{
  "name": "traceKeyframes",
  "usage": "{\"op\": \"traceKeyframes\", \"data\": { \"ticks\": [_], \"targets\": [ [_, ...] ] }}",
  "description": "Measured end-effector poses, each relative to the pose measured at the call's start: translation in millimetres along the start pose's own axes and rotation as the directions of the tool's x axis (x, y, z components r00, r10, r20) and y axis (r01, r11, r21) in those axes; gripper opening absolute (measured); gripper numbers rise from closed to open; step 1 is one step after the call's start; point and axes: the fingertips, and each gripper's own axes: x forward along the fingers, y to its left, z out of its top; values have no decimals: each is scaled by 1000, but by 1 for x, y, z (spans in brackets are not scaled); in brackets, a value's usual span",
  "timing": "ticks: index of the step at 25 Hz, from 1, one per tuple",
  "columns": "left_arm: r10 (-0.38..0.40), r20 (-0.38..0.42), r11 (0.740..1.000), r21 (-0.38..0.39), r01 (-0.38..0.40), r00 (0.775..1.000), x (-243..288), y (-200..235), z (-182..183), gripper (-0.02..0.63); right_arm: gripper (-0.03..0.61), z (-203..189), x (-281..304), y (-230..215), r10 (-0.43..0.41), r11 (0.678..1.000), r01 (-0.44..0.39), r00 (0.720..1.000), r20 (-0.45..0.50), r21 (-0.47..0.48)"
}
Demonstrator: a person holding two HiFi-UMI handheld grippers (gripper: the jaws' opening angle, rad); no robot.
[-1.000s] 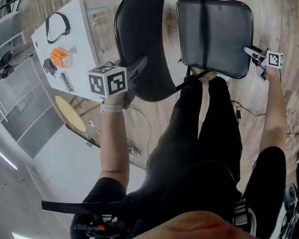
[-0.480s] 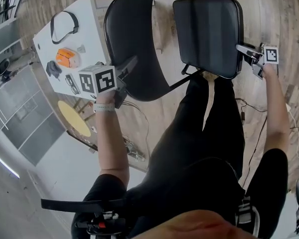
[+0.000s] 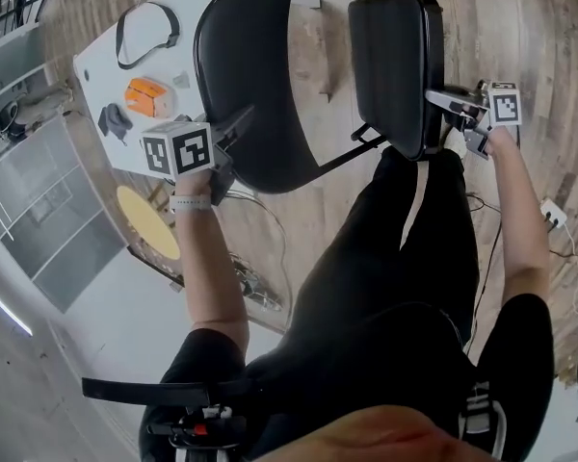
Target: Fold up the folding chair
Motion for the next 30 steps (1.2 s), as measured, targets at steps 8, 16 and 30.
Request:
{"op": "traceKeyframes", "data": {
  "ticks": [8,16,30],
  "targets": [
    [19,-3,999,33,-19,1000,-18,18,-1,55,91,-6,69,8,-6,1000,5,999,41,24],
    [64,1,997,49,-64,998,-41,24,1,55,92,-9,143,25,-22,1000,22,1000,0,14],
    [138,-17,987,84,-136,990,-59,34,1,58,106,-24,268,5,-185,982,180,975,-122,-50]
  ]
}}
